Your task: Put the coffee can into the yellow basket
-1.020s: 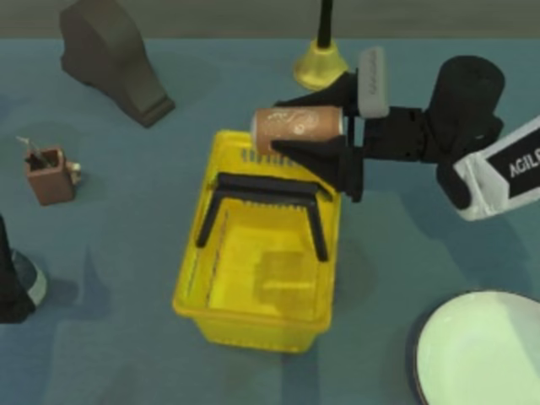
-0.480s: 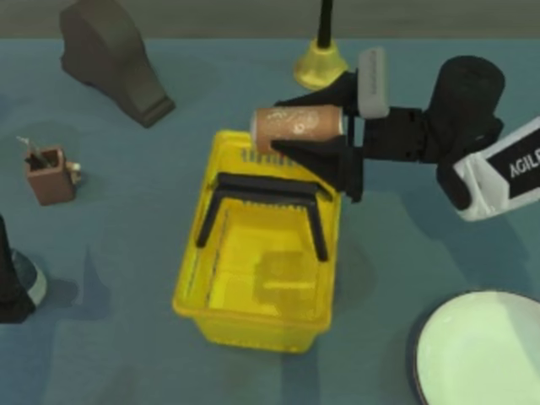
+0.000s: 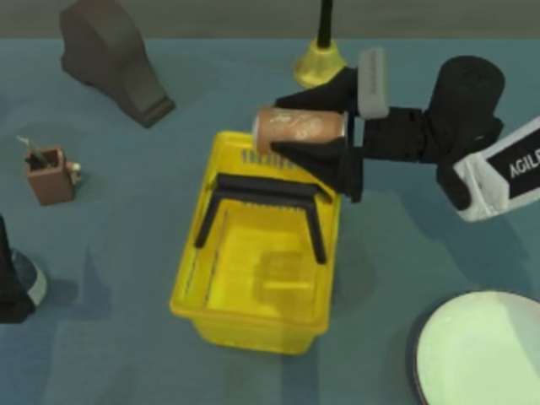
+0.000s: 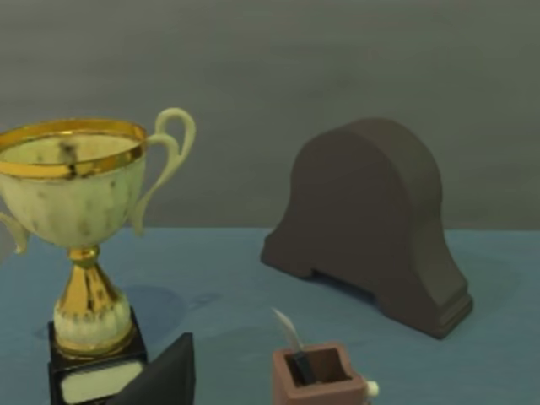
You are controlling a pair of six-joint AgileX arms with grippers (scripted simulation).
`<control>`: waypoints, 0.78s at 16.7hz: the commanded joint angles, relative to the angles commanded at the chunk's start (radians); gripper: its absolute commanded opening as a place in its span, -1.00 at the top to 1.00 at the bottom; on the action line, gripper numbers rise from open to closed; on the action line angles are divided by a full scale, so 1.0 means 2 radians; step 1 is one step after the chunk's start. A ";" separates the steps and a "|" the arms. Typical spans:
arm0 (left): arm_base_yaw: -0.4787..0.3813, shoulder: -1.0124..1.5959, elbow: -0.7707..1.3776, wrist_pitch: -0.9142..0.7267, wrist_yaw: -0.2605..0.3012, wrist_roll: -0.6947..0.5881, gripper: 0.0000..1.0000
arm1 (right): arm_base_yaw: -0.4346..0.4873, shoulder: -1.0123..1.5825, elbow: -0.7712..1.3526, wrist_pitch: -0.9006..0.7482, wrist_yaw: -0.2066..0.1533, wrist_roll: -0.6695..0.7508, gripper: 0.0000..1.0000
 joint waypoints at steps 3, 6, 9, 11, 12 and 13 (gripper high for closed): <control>0.000 0.000 0.000 0.000 0.000 0.000 -1.00 | 0.000 0.000 0.000 0.000 0.000 0.000 -1.00; 0.000 0.000 0.000 0.000 0.000 0.000 -1.00 | 0.000 0.000 0.000 0.000 0.000 0.000 -1.00; 0.000 0.000 0.000 0.000 0.000 0.000 -1.00 | -0.003 -0.006 0.001 -0.003 0.003 -0.001 -1.00; -0.002 0.004 0.004 -0.004 0.001 0.003 -1.00 | -0.003 -0.011 -0.002 -0.006 0.005 -0.001 -1.00; -0.007 0.014 0.012 -0.011 0.004 0.008 -1.00 | -0.004 -0.021 -0.009 -0.012 0.010 0.000 -1.00; -0.013 0.029 0.024 -0.023 0.007 0.017 -1.00 | -0.007 -0.035 -0.019 -0.020 0.017 0.000 -1.00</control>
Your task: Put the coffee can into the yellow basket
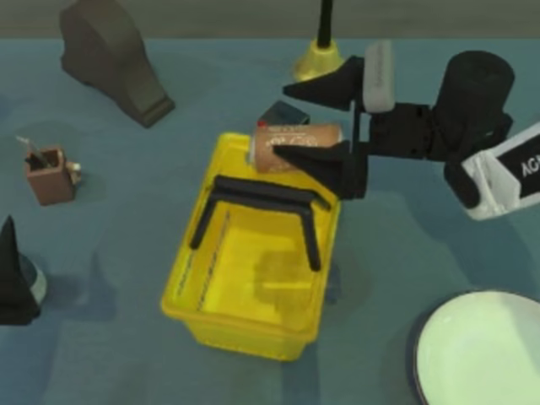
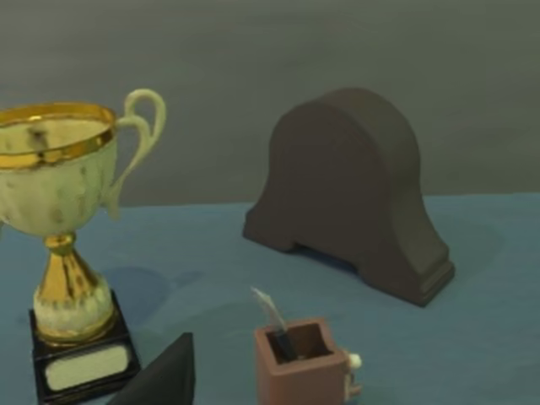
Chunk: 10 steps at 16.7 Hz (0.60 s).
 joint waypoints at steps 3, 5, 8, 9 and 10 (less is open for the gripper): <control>-0.028 0.070 0.057 -0.054 0.012 0.040 -1.00 | -0.012 -0.069 -0.046 -0.039 0.036 0.002 -1.00; -0.051 0.136 0.110 -0.105 0.019 0.076 -1.00 | -0.023 -0.135 -0.087 -0.074 0.071 0.003 -1.00; -0.094 0.259 0.211 -0.200 0.030 0.143 -1.00 | -0.044 -0.254 -0.158 -0.136 0.134 0.003 -1.00; -0.109 0.305 0.249 -0.234 0.033 0.167 -1.00 | -0.052 -0.300 -0.183 -0.159 0.157 0.002 -1.00; -0.124 0.349 0.286 -0.266 0.036 0.190 -1.00 | -0.059 -0.347 -0.208 -0.182 0.181 0.001 -1.00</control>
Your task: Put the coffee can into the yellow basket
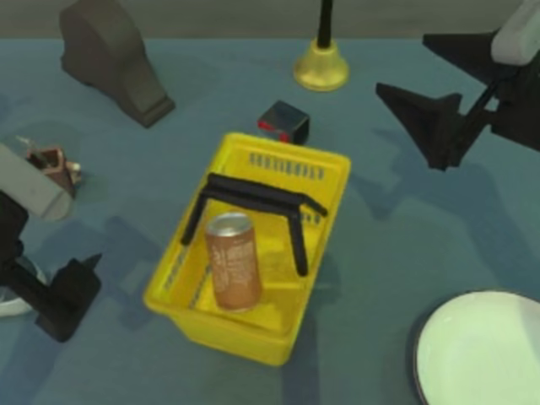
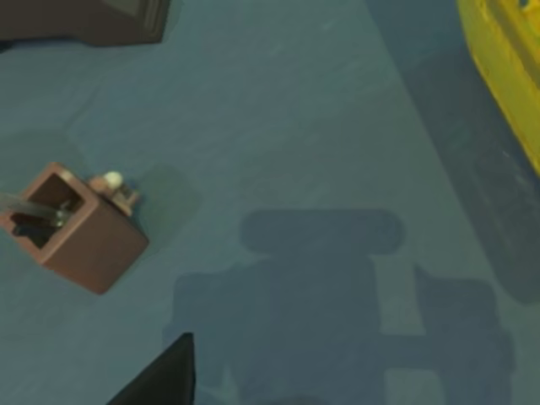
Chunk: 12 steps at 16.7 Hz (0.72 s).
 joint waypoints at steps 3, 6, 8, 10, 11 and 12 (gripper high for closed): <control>-0.048 0.147 0.125 -0.106 0.006 0.075 -1.00 | -0.023 -0.154 -0.076 -0.071 0.074 -0.005 -1.00; -0.093 0.290 0.253 -0.204 0.005 0.146 -1.00 | -0.044 -0.317 -0.150 -0.145 0.149 -0.009 -1.00; -0.122 0.382 0.340 -0.263 0.002 0.192 -1.00 | -0.058 -0.422 -0.197 -0.194 0.196 -0.012 -1.00; -0.146 0.463 0.421 -0.312 -0.005 0.231 -1.00 | -0.070 -0.520 -0.240 -0.241 0.238 -0.013 -1.00; -0.157 0.500 0.460 -0.333 -0.009 0.250 -1.00 | -0.075 -0.565 -0.260 -0.263 0.258 -0.014 -1.00; -0.168 0.535 0.498 -0.352 -0.014 0.267 -1.00 | -0.080 -0.607 -0.279 -0.283 0.276 -0.014 -1.00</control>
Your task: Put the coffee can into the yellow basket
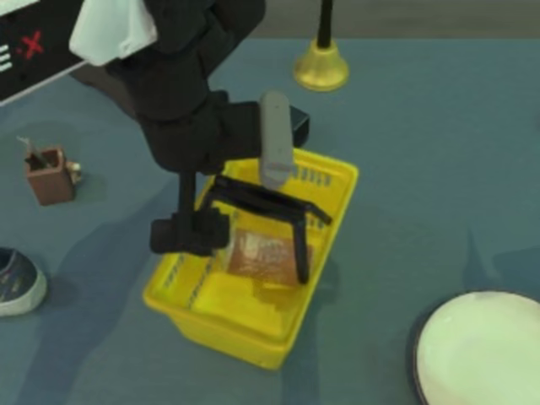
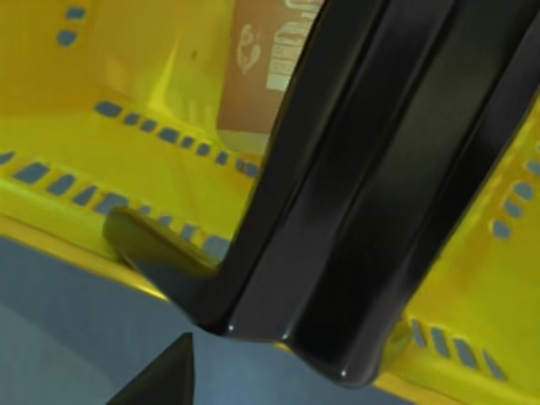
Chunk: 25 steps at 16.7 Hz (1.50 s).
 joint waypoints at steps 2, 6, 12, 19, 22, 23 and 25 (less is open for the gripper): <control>-0.017 0.058 0.065 -0.029 -0.009 0.028 -1.00 | -0.008 -0.072 -0.033 -0.037 0.032 -0.001 -1.00; -0.038 0.129 0.148 -0.058 -0.025 0.063 -1.00 | -0.019 -0.158 -0.077 -0.088 0.072 -0.001 -1.00; -0.038 0.138 0.159 -0.060 -0.027 0.067 -1.00 | -0.020 -0.170 -0.083 -0.095 0.078 0.000 -1.00; -0.041 0.137 0.118 -0.021 -0.028 0.068 -1.00 | -0.020 -0.170 -0.083 -0.095 0.078 0.000 -1.00; -0.041 0.137 0.118 -0.021 -0.028 0.068 -1.00 | -0.020 -0.170 -0.083 -0.095 0.078 0.000 -1.00; -0.041 0.137 0.118 -0.021 -0.028 0.068 -0.85 | -0.020 -0.170 -0.083 -0.095 0.078 0.000 -1.00; -0.041 0.137 0.118 -0.021 -0.028 0.068 -0.55 | -0.020 -0.170 -0.083 -0.095 0.078 0.000 -1.00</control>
